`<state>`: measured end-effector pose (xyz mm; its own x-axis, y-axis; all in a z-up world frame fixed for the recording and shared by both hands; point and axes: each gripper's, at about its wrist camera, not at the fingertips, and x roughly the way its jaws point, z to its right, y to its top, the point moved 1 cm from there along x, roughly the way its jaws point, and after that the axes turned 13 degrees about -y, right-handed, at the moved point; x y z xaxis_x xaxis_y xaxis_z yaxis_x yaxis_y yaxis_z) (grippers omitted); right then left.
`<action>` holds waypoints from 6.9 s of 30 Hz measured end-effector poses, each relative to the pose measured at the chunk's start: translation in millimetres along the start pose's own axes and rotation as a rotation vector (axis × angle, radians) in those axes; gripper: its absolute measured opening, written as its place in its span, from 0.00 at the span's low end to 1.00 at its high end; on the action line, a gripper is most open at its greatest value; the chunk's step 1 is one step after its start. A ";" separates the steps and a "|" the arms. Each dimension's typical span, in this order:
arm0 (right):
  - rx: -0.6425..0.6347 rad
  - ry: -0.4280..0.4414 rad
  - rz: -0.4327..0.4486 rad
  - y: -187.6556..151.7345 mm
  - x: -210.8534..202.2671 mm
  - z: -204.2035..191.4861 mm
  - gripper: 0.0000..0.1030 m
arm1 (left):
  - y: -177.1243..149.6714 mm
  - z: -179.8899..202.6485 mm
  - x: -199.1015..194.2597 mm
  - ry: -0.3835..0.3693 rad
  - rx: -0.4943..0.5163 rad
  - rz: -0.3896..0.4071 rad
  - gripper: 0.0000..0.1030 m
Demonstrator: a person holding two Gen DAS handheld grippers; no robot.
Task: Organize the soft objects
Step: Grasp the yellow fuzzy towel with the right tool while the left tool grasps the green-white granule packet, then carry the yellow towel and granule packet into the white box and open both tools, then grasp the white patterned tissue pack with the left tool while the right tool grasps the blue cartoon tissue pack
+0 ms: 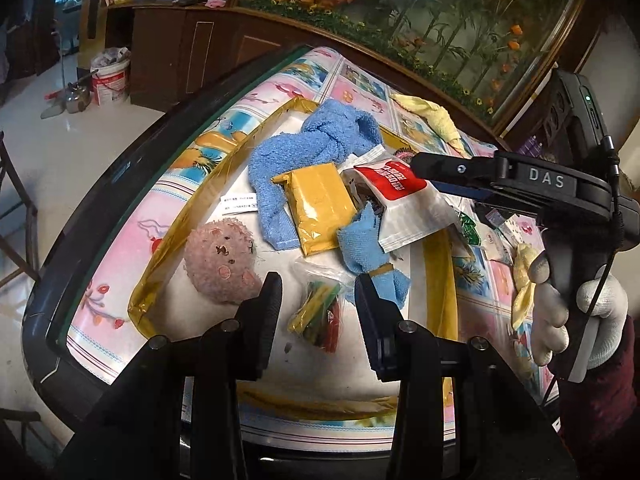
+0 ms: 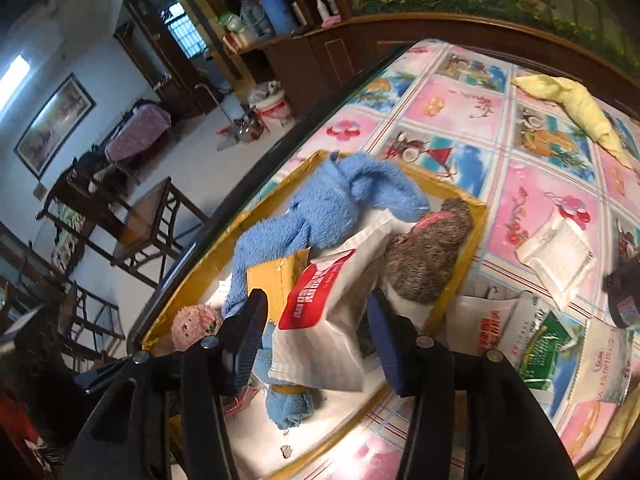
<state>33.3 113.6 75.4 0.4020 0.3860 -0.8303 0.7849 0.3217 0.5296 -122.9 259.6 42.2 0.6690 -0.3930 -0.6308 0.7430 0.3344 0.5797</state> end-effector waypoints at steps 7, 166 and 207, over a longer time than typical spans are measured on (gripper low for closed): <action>0.113 -0.037 0.109 -18.7 -61.6 67.0 0.50 | -3.0 21.8 -7.0 -0.040 0.047 0.009 0.36; 0.514 -0.428 0.065 -42.8 -50.9 317.7 0.48 | -65.5 186.2 136.4 -0.136 0.366 -0.377 0.81; 0.332 -0.319 0.077 -151.3 -102.0 290.9 0.46 | -32.6 226.8 168.2 -0.198 0.386 -0.312 0.97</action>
<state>10.7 -226.0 29.5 0.5494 0.0964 -0.8300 0.8344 -0.0118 0.5510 -38.4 -11.7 34.2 0.3736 -0.5903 -0.7155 0.8207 -0.1491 0.5515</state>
